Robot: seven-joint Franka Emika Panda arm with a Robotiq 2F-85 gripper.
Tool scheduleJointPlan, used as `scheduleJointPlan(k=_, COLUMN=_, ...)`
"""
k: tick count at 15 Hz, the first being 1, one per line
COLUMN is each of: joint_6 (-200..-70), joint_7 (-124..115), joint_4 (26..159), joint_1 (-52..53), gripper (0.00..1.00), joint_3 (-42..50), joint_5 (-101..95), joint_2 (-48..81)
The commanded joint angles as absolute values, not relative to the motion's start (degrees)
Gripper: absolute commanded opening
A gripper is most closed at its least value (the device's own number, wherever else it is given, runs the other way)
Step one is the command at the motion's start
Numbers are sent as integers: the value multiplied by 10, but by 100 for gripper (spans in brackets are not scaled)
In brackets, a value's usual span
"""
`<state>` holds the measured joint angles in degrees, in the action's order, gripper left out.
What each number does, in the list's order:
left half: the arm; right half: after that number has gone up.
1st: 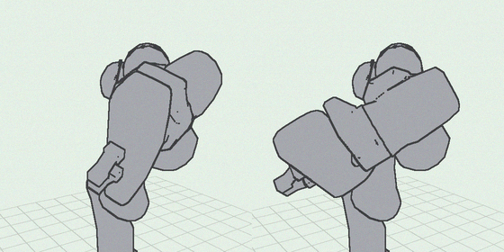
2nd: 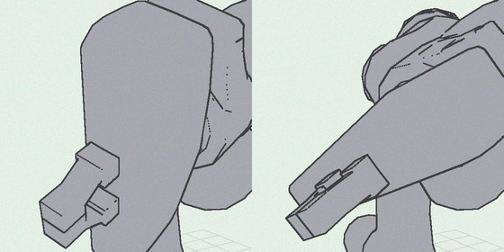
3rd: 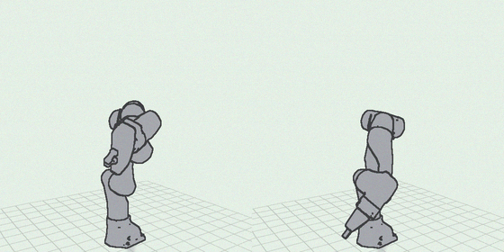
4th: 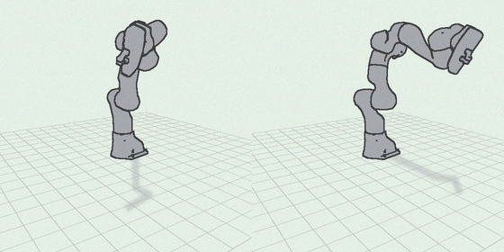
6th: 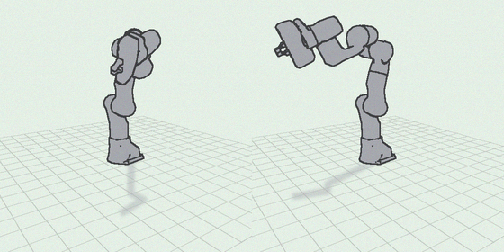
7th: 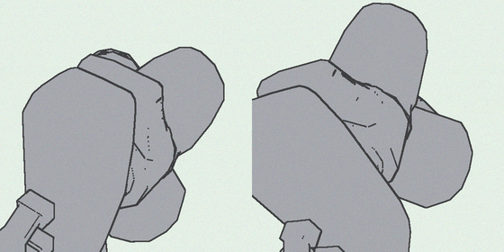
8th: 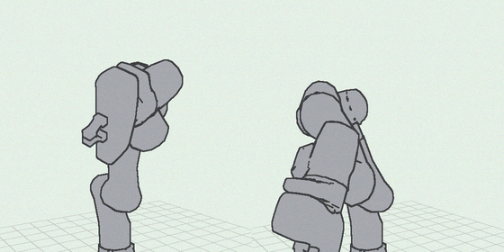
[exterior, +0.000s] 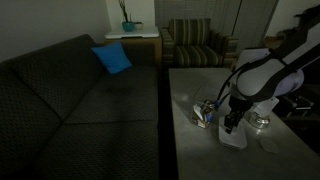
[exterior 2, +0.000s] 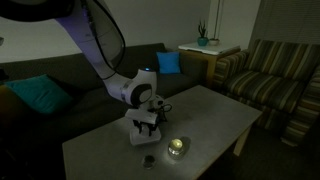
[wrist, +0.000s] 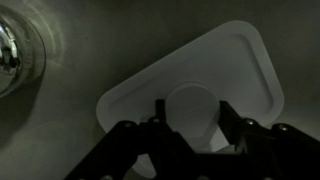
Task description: Pick up the lid and close the container
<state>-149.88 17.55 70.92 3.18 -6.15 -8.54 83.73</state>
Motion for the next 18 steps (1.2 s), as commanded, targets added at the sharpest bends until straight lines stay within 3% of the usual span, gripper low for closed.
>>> scheduleJointPlan(k=1, joint_6=-1514, joint_7=160, joint_4=702, joint_1=45, gripper=29, joint_3=-36, joint_5=-91, joint_2=848)
scheduleJointPlan(k=18, joint_6=-1667, joint_7=106, joint_4=780, joint_1=95, gripper=29, joint_3=58, joint_5=-94, joint_2=786)
